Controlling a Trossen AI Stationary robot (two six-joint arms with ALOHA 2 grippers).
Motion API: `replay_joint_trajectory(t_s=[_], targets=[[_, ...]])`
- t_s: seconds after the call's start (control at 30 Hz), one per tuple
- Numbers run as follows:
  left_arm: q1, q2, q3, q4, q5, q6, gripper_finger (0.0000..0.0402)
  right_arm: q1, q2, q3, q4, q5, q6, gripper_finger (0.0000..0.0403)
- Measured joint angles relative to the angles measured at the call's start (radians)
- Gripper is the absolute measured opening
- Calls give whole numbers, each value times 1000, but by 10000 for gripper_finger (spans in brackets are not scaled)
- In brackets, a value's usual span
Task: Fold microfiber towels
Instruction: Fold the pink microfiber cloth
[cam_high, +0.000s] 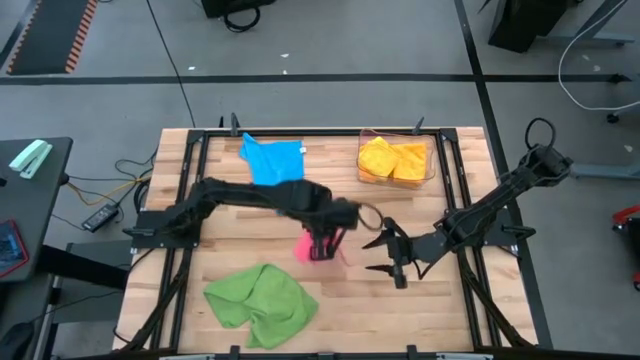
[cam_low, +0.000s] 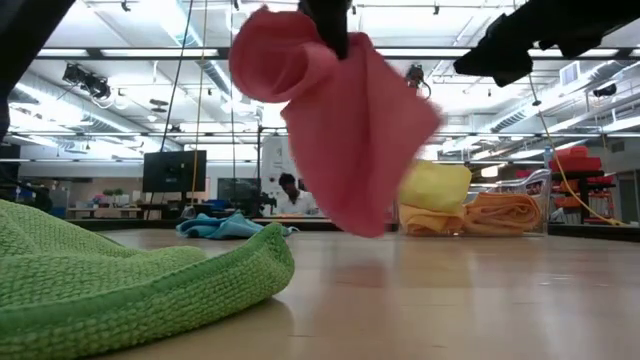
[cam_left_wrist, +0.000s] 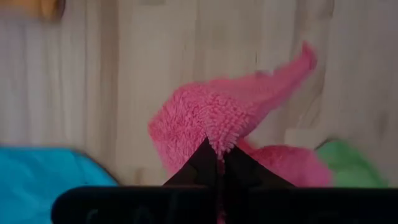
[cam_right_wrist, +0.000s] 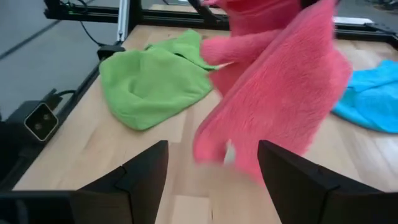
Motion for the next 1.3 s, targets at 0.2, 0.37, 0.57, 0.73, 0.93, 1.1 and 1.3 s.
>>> replay_joint_trajectory(t_s=[0.2,0.37,0.57,0.73,0.93,1.1,1.3], targets=[[21,-1,0,10,45,-40,21,1,70,0,8,14,48,256],[19,-5,10,83,79,-17,9,13,129,0,-3,13,109,256],[-20,-22,20,161,114,-25,26,61,79,0,-68,4,179,256],[-54,31,19,159,108,2,9,91,53,-1,-203,-13,247,256],[-105,165,17,127,13,100,26,118,11,-1,-331,-42,367,256],[-122,233,16,15,-43,148,12,152,11,-1,-336,-42,367,256],[-119,233,0,-66,-137,94,43,171,11,-1,-330,-32,371,256]])
